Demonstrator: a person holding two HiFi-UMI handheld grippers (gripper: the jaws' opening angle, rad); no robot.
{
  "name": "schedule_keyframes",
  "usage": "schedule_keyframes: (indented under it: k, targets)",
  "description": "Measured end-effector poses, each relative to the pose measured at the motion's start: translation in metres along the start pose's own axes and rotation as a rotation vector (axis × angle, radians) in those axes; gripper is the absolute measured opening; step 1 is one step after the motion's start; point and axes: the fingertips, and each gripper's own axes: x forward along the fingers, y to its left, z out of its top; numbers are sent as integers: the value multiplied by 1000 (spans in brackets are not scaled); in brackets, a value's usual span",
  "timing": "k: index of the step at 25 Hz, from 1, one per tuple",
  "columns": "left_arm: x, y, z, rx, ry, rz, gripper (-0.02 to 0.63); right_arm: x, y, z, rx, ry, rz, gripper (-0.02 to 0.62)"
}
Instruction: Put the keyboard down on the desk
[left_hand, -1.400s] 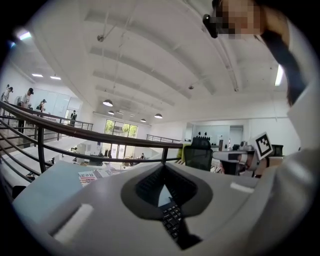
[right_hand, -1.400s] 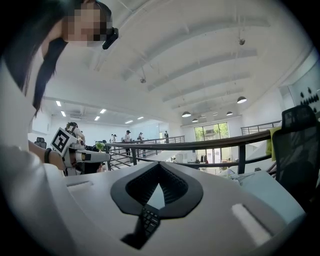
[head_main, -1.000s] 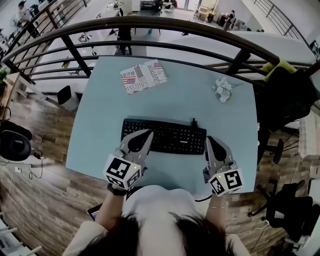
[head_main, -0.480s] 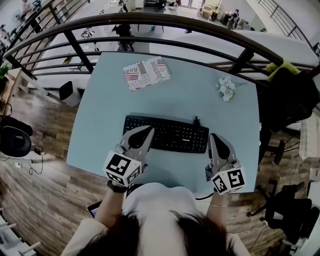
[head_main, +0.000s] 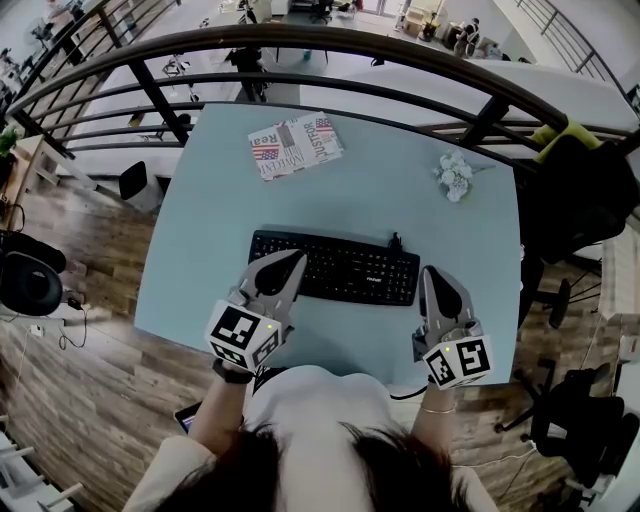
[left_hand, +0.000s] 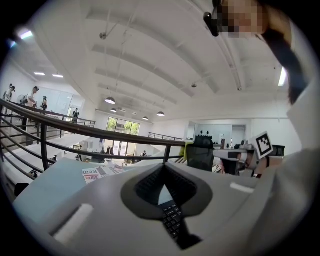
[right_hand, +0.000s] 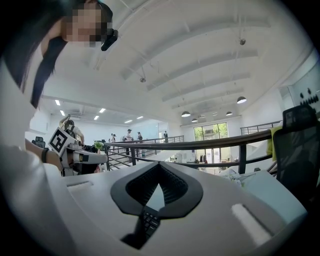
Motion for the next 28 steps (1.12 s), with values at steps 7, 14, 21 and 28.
schedule_keyframes:
  k: [7, 14, 21, 28]
  targets:
    - [1, 4, 3, 3, -11, -1, 57, -2, -1, 0, 13, 0, -4, 0]
    - [-1, 8, 4, 41, -8, -7, 57, -2, -3, -3, 17, 6, -6, 0]
    - [-1, 3, 6, 76, -4, -18, 57, 0, -3, -5, 12, 16, -1, 0]
    - [-1, 1, 9, 89, 3, -37, 57, 3, -2, -2, 5, 15, 7, 0]
